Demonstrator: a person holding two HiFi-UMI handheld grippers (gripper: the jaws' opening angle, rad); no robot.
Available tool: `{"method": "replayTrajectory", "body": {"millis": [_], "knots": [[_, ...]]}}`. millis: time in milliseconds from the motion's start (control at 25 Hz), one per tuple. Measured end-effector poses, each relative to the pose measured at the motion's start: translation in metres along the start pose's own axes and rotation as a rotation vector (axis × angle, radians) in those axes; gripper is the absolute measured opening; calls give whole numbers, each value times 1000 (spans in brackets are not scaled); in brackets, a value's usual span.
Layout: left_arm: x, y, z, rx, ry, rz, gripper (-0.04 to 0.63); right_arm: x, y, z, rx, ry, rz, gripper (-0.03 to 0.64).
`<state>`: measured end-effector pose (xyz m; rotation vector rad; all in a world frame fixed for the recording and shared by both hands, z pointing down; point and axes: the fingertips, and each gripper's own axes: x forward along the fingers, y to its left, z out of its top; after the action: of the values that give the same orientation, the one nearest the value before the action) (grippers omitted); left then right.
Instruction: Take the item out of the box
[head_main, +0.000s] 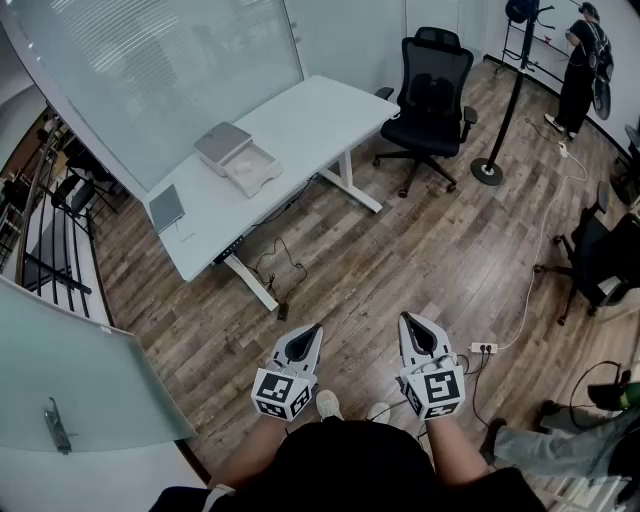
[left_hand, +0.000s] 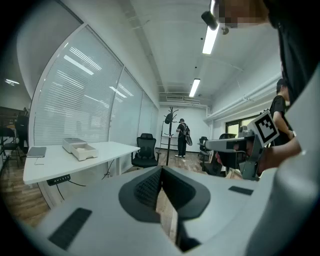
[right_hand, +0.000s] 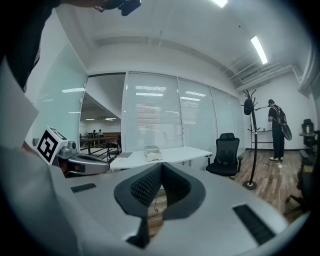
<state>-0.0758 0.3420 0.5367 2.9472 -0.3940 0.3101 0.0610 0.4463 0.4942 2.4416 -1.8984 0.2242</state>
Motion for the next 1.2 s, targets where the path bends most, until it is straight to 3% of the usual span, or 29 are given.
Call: {"method": "replayTrajectory", "body": {"millis": [760,1200], "knots": [[-38,59,3,-5,-29,28,12,41,61,0,-2,26,22,5],[-65,122,-16,-18,4,30,12,93,108,4,-5,26,12,5]]}}
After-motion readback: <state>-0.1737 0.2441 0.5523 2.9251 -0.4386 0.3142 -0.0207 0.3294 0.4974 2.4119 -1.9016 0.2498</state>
